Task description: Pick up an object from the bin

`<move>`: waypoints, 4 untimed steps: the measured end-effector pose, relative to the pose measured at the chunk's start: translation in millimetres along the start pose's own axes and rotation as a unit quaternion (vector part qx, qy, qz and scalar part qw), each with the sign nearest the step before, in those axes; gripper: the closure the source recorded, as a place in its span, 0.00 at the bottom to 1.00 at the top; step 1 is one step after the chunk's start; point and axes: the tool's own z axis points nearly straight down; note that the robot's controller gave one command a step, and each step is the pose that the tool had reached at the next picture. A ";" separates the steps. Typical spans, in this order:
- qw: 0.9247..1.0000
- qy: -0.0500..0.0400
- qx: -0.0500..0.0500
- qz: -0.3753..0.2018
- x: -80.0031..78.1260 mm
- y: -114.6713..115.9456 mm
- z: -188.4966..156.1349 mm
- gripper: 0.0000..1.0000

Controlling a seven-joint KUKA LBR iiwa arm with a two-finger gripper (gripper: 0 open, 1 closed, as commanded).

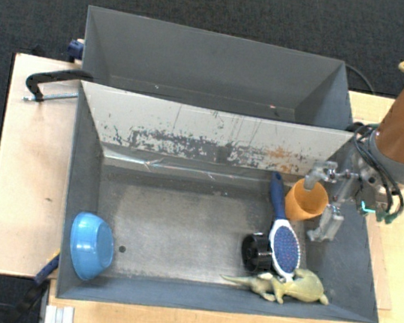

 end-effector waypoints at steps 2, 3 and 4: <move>1.000 -0.004 0.001 -0.001 -1.8 0.6 -4.5 0.00; 0.970 -0.001 0.000 -0.244 7.7 6.8 110.7 0.00; 0.969 -0.006 -0.001 -0.247 4.2 11.1 107.2 1.00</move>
Offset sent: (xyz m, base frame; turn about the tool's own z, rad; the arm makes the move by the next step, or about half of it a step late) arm 0.0000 0.0000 0.0000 0.0000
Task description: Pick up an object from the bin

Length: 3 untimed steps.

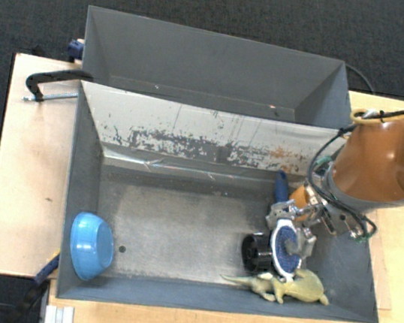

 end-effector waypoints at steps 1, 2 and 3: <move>1.000 -0.002 0.005 -0.004 0.2 22.5 -122.6 1.00; 1.000 0.001 0.002 -0.003 1.6 22.8 -117.7 0.00; 1.000 0.001 0.001 -0.020 -61.5 12.0 -57.8 0.00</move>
Offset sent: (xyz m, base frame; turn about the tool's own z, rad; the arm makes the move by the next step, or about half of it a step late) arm -0.0146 0.0179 0.1165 -0.0076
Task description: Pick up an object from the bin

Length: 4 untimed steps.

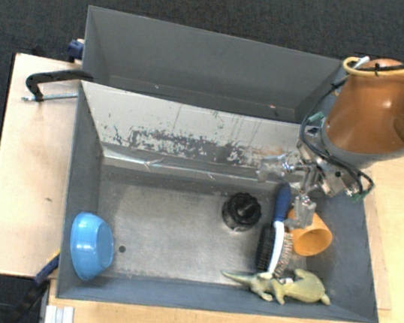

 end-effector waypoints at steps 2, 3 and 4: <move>0.999 -0.004 0.005 -0.039 12.5 -0.8 65.8 1.00; 0.999 -0.007 0.007 -0.039 10.9 -2.0 64.7 0.00; 0.999 -0.004 0.004 -0.039 13.0 -0.3 67.3 1.00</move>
Offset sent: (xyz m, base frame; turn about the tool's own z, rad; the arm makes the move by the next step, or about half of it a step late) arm -0.0156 -0.0072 -0.0721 -0.0808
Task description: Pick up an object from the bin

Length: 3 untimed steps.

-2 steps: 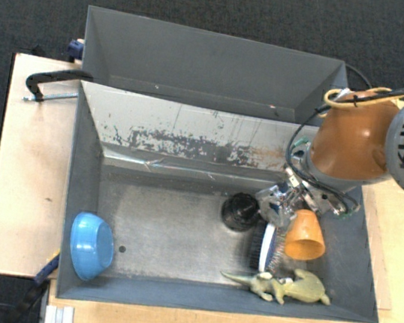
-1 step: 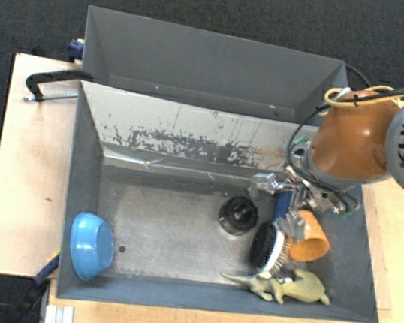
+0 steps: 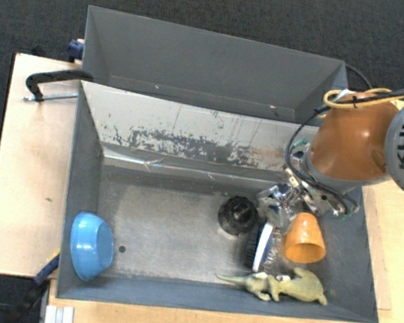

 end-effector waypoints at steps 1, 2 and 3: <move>1.000 -0.002 0.002 0.000 -1.1 -1.0 -1.3 0.00; 1.000 0.001 -0.001 0.000 0.8 0.7 0.9 1.00; 1.000 0.002 -0.002 0.000 1.3 1.2 1.7 0.00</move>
Offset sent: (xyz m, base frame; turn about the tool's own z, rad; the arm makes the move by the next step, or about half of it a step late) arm 0.0000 0.0000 0.0000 0.0000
